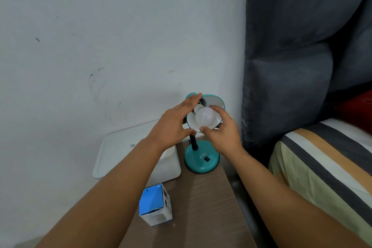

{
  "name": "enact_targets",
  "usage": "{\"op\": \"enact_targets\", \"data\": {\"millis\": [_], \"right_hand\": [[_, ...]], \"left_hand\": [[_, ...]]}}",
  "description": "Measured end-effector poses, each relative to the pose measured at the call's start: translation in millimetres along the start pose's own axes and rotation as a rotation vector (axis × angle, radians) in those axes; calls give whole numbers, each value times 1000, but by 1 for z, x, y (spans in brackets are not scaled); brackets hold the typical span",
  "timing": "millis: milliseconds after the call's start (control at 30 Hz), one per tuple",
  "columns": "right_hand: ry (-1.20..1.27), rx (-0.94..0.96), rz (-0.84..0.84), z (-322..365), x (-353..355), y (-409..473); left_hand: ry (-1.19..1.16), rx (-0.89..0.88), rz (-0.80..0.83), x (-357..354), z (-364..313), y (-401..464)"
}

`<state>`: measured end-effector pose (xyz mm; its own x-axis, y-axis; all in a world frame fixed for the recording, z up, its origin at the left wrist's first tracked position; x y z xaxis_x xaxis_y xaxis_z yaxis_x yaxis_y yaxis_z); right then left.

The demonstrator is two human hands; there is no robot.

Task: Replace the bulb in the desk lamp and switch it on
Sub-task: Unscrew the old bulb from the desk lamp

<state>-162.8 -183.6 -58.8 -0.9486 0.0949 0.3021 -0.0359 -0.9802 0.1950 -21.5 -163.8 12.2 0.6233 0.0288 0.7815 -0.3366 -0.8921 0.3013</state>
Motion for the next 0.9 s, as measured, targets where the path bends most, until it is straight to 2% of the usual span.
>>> {"op": "enact_targets", "data": {"millis": [67,267,567,700,900], "right_hand": [[9,21,-1,1,-2,-3],[-47,-77,1,-1,0,-1],[-73,-11,23,9,3,0],[-65,-98,31,0,3,-2],[-25,-32,11,5,5,-2]], "left_hand": [[-8,2,-2,0,1,-1],[-25,7,4,-1,1,0],[-48,27,-2,1,2,1],[-57,21,7,-1,3,0],[-64,23,1,-2,2,1]]}}
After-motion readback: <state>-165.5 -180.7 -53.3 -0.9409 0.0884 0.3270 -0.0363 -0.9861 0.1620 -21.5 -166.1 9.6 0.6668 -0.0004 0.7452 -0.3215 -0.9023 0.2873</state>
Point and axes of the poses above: each hand's wrist, its own y-axis towards the middle knuckle, its own x-axis out of the back of the hand, z = x × y, the point moved 10 cm from there along y, towards the middle knuckle, and after that the axes turned 8 degrees about -y, right-handed, at the moved point
